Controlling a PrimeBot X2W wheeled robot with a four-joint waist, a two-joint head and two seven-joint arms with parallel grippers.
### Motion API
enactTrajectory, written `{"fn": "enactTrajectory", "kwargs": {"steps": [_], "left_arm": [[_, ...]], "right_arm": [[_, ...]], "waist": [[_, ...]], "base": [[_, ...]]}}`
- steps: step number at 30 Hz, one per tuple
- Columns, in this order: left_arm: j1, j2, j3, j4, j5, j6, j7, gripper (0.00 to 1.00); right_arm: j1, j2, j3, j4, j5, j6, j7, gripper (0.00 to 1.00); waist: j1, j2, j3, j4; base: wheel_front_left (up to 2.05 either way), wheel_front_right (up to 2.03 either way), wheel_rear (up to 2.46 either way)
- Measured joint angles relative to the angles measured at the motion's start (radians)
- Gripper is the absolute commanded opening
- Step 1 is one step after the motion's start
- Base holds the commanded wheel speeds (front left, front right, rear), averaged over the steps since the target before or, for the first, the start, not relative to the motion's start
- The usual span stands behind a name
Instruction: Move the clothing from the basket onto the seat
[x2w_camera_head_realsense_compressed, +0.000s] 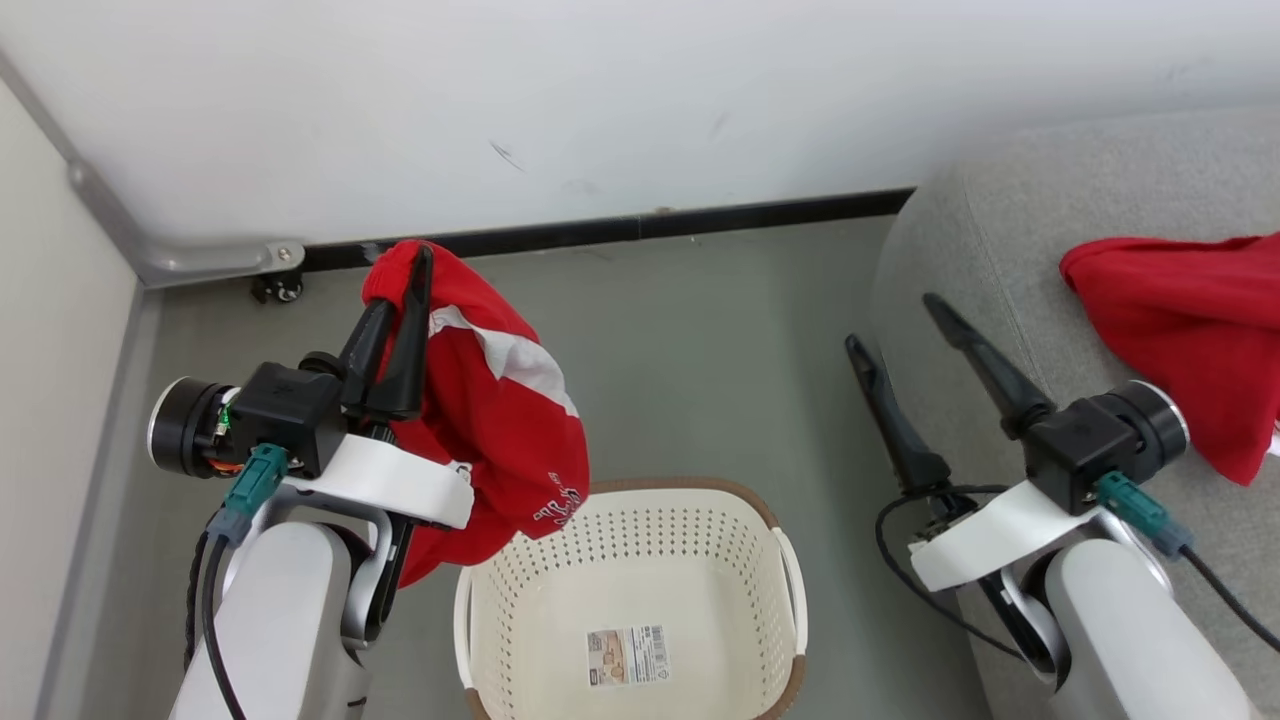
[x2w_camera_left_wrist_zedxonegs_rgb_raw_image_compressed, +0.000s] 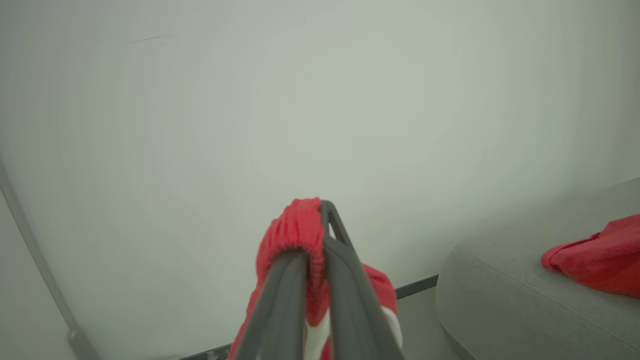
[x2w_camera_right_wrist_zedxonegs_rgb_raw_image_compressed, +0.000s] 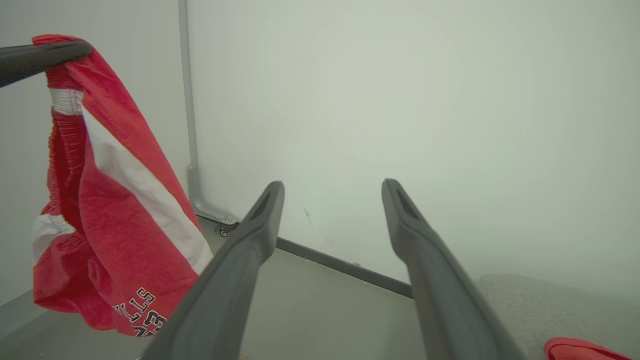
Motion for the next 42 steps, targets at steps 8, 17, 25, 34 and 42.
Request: {"fn": "enactTrajectory", "kwargs": {"steps": [8,17,25,34,42], "left_arm": [[0.020,0.005,-0.041,-0.004,0.007,-0.043,0.000,0.00],[0.021,0.019,-0.088,-0.025,0.018,-0.092,0.000,0.00],[-0.003,0.020,-0.139,-0.062,0.018,-0.117,-0.003,0.00],[-0.044,0.028,-0.174,-0.127,0.018,-0.127,-0.003,0.00],[-0.048,0.035,-0.213,-0.160,0.017,-0.134,-0.003,0.00]], "right_arm": [[0.001,-0.052,0.128,-0.001,0.026,0.000,0.055,1.00],[-0.001,-0.139,0.301,-0.011,0.104,0.000,0.138,1.00],[-0.011,-0.207,0.459,-0.027,0.199,0.000,0.213,1.00],[-0.131,-0.282,0.546,-0.070,0.234,0.000,0.266,1.00],[-0.212,-0.322,0.605,-0.099,0.292,0.000,0.296,1.00]], "waist": [[0.0000,0.0000,-0.064,0.036],[0.0000,0.0000,-0.119,0.067],[0.0000,0.0000,-0.152,0.089],[0.0000,0.0001,-0.156,0.093],[0.0000,0.0000,-0.154,0.098]], "base": [[0.00,0.00,0.00],[0.00,0.00,0.00],[0.00,0.00,0.00],[0.00,0.00,0.00],[0.00,0.00,0.00]]}}
